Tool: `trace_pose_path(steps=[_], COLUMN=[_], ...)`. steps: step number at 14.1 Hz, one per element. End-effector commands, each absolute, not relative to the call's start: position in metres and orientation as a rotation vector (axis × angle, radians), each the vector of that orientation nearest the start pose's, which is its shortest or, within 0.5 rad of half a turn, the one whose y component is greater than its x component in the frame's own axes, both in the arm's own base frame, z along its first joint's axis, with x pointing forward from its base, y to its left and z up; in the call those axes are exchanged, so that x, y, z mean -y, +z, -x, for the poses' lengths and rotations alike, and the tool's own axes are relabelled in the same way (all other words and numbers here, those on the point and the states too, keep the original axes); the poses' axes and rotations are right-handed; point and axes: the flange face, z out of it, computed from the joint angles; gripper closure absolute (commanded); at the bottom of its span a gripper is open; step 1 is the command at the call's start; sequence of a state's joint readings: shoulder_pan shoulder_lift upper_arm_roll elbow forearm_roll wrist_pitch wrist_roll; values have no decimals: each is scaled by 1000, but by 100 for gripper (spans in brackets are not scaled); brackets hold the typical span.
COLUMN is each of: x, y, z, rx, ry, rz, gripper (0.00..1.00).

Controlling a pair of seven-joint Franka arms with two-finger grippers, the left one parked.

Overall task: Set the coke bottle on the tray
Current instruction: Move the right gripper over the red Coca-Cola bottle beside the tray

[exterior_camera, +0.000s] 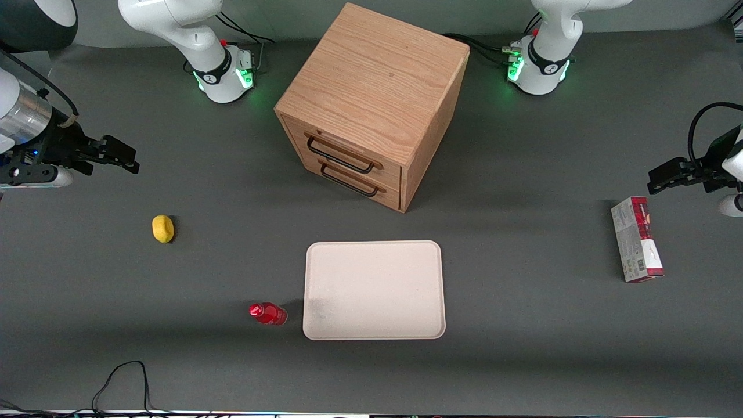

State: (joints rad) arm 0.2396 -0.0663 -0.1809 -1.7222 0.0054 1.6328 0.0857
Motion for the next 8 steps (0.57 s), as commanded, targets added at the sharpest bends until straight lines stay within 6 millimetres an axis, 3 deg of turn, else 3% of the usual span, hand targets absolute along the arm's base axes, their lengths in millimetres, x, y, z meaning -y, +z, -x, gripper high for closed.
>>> trace_pose_path(steps=[1, 5, 8], x=[-27, -33, -58], y=[601, 587, 586], z=[-538, -547, -556], rx=[-47, -38, -41], ry=[21, 46, 32], rz=[3138, 3140, 3107], gripper=[0, 0, 0])
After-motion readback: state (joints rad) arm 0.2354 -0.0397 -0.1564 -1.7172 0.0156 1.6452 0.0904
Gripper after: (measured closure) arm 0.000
